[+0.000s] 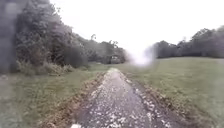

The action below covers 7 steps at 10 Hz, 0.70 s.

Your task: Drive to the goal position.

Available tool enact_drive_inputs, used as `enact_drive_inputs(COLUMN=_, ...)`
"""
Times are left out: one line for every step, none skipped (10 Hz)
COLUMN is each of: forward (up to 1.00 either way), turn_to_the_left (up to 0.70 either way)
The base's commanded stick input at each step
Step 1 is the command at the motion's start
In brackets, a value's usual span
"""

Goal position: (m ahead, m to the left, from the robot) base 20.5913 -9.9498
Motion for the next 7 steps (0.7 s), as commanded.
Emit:
enact_drive_inputs(forward=0.50, turn_to_the_left=0.00)
enact_drive_inputs(forward=0.50, turn_to_the_left=0.00)
enact_drive_inputs(forward=0.50, turn_to_the_left=0.00)
enact_drive_inputs(forward=0.50, turn_to_the_left=0.00)
enact_drive_inputs(forward=0.50, turn_to_the_left=0.00)
enact_drive_inputs(forward=0.50, turn_to_the_left=0.00)
enact_drive_inputs(forward=0.50, turn_to_the_left=0.00)
